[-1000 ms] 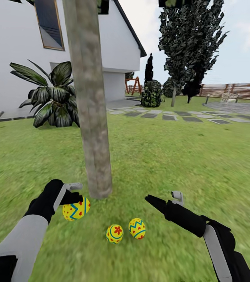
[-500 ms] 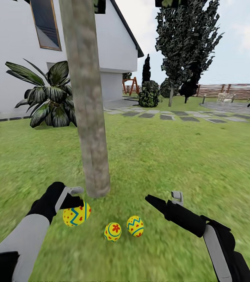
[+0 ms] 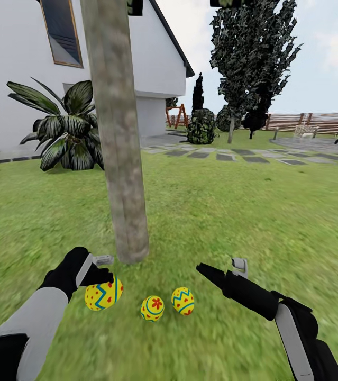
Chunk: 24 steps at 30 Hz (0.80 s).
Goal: Take the three Easter eggs out of the wicker basket on the lawn in the garden, then place them on the lawn next to a single tree (choose any tree) so that all three eggs are next to the same tree and none are left in the basket.
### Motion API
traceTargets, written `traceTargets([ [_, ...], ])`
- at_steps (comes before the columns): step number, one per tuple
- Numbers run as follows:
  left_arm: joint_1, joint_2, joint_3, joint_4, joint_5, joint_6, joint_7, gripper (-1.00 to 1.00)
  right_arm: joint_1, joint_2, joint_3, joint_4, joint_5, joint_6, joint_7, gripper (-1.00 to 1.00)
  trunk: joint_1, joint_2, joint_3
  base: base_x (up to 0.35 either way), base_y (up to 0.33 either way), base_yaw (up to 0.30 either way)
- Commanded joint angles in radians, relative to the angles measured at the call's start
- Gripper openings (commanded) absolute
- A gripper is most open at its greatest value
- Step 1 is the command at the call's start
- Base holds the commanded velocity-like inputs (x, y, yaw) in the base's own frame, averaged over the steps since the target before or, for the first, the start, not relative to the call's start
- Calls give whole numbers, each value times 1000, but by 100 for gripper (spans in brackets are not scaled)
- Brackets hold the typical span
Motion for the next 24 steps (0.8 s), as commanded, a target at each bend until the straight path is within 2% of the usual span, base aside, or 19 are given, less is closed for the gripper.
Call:
traceTargets([
  [1,0,0,2,-1,1,4,-2,-100,-1,0,-1,0,-3,5,2,100,4,-8,-4,0,0,0],
  [18,-1,0,1,-2,0,4,-2,-100,-1,1,0,0,-3,5,1,100,69,-127,-57,0,0,0],
  [22,-1,0,-5,-1,0,-15,-2,-100,-1,2,0,0,-3,5,1,100,71,-128,-73,0,0,0],
  [24,-1,0,-29,-1,0,-27,-1,-100,-1,2,0,0,-3,5,1,100,72,-128,-81,0,0,0],
])
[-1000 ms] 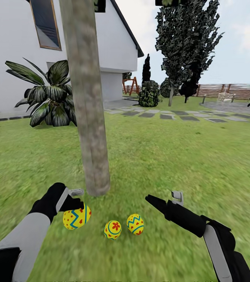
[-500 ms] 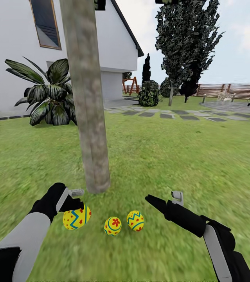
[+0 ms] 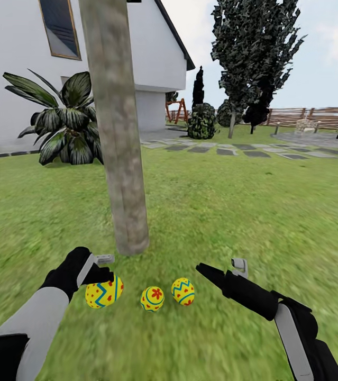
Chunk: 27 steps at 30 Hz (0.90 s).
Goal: Take the three Easter eggs out of the wicker basket on the lawn in the garden, then place them on the lawn next to a single tree (choose any tree) so that all three eggs are next to the same tree and none are left in the basket.
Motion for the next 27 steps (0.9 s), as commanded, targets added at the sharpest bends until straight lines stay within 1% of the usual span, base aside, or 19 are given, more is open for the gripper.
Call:
traceTargets([
  [1,0,0,-16,-1,0,-10,-2,-100,-1,0,-1,0,-3,5,2,100,0,-1,-5,0,0,0],
  [5,0,0,-28,-1,0,-20,-2,-100,-1,1,-1,0,-3,5,2,100,2,-2,-20,0,0,0],
  [20,0,1,-32,-2,-1,-47,5,-100,-1,-1,-1,0,-3,5,1,100,9,-5,-78,0,0,0],
  [21,0,1,-33,-2,-1,-56,15,-100,-1,-1,-1,0,-3,5,1,100,9,-5,-82,0,0,0],
  [24,0,0,-29,-2,2,-81,111,-100,-1,-1,-1,0,-3,5,2,100,11,-6,-94,0,0,0],
  [27,0,0,-28,-2,3,-105,152,-100,-1,0,-1,0,-3,5,2,100,12,-7,-105,0,0,0],
])
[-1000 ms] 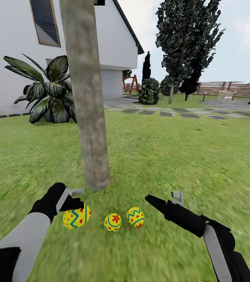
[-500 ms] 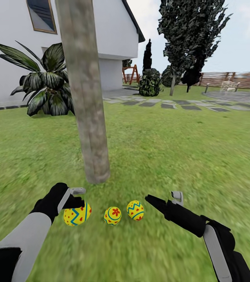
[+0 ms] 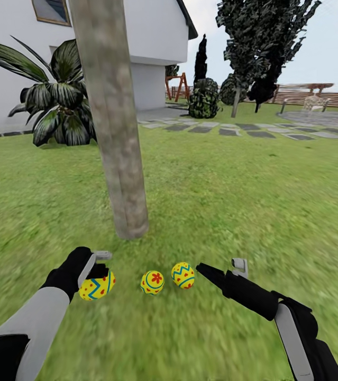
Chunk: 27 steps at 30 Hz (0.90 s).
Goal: Take the three Easter eggs out of the wicker basket on the lawn in the garden, then place them on the lawn next to a single tree (choose any tree) so that all three eggs are next to the same tree and none are left in the basket.
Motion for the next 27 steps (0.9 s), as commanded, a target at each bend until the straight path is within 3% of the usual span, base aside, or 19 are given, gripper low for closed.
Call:
traceTargets([
  [1,0,0,2,-1,3,-7,7,-100,-1,0,-1,0,-3,5,1,100,0,-1,-5,0,0,0],
  [19,0,-1,2,-1,1,-136,0,-100,-1,0,-1,0,-3,5,1,100,8,-5,-74,0,0,0],
  [27,1,-15,1,-1,0,-180,0,-100,-1,0,-2,0,-3,5,1,100,12,-7,-105,0,0,0],
])
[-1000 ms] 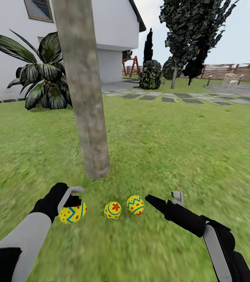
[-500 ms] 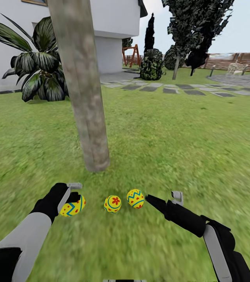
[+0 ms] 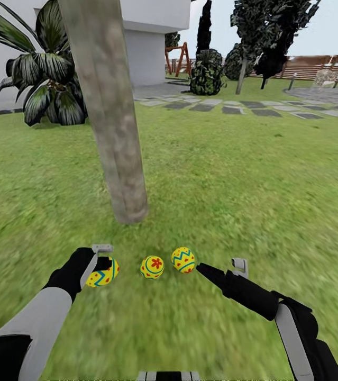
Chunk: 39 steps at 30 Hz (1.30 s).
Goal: Take the three Easter eggs out of the wicker basket on the lawn in the garden, then place them on the lawn next to a single tree (choose any tree) so that all three eggs are next to the same tree and none are left in the basket.
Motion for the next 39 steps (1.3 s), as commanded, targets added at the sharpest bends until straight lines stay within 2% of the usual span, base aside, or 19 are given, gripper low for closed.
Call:
traceTargets([
  [1,0,-1,1,-2,2,-4,2,-100,-1,0,0,0,-3,5,2,100,0,-1,-5,0,0,-15],
  [3,1,-1,-3,-2,2,-16,2,-100,-1,0,-1,0,-3,5,2,100,1,-1,-12,0,0,-91],
  [7,1,-1,-39,-2,4,-24,2,-100,-1,1,0,0,-3,5,2,100,3,-2,-24,0,0,-185],
  [19,1,0,-46,-2,5,-65,2,-100,-1,2,-26,0,-3,5,1,100,8,-5,-69,0,0,-44],
  [27,1,0,-46,-4,5,-68,2,-100,-1,2,-26,0,-3,5,2,100,8,-5,-69,11,1,0],
  [39,1,0,-46,-2,5,-68,4,-100,-1,2,-27,0,-3,5,2,100,8,-5,-69,204,9,0],
])
